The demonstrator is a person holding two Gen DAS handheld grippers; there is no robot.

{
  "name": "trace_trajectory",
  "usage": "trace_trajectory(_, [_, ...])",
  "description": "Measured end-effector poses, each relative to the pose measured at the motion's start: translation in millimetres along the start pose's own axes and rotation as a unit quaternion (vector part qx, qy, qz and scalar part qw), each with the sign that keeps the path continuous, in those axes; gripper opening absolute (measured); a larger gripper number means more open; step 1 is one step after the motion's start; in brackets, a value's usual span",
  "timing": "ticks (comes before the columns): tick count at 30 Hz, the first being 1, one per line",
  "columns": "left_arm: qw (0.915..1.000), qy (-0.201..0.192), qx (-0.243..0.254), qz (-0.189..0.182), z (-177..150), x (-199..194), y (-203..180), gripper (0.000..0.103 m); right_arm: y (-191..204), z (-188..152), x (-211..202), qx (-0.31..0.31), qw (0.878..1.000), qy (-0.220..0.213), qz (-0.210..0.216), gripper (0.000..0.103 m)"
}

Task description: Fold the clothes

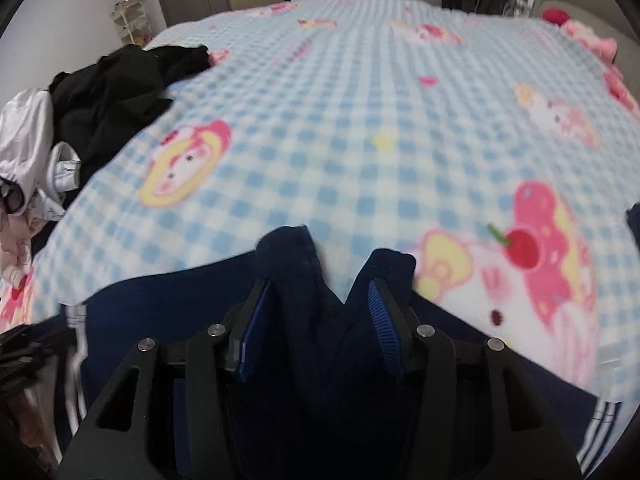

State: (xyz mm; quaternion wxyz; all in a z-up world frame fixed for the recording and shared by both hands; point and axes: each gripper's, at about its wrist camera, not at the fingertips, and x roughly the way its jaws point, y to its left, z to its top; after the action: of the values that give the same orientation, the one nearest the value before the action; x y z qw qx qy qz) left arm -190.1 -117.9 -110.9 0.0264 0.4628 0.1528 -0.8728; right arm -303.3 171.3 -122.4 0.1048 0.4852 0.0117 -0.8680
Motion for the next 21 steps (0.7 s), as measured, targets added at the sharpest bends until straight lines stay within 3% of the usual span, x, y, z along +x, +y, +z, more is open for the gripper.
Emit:
trace_trajectory(2, [0.9997, -0.023, -0.004, -0.007, 1, -8, 6, 0.048, 1, -3, -5, 0.003, 1.000, -0.008, 0.002, 0.050])
trace_trajectory(5, [0.9961, -0.021, -0.005, -0.085, 4, -9, 3, 0.048, 5, -8, -29, 0.007, 0.999, -0.041, 0.010, 0.050])
trace_trajectory(10, [0.9869, -0.014, 0.071, -0.144, -8, -11, -49, 0.048, 27, -22, -64, 0.015, 0.998, -0.051, 0.037, 0.051])
trace_trajectory(12, [0.9870, -0.001, 0.095, -0.130, -15, -5, -68, 0.048, 41, -33, -68, 0.007, 0.998, -0.051, 0.045, 0.051])
trace_trajectory(15, [0.9898, 0.027, 0.125, -0.061, -23, 12, -79, 0.048, 60, -44, -47, -0.020, 0.999, -0.017, 0.035, 0.051])
trace_trajectory(18, [0.9930, 0.041, 0.109, -0.024, -20, 17, -64, 0.044, 57, -49, -20, -0.011, 1.000, 0.020, 0.017, 0.049])
trace_trajectory(19, [0.9940, 0.043, 0.095, -0.030, -18, 15, -57, 0.039, 54, -49, -20, -0.005, 1.000, 0.015, 0.012, 0.049])
trace_trajectory(21, [0.9959, 0.042, 0.074, -0.028, -17, 11, -49, 0.040, 48, -47, -21, 0.007, 1.000, 0.003, 0.002, 0.049])
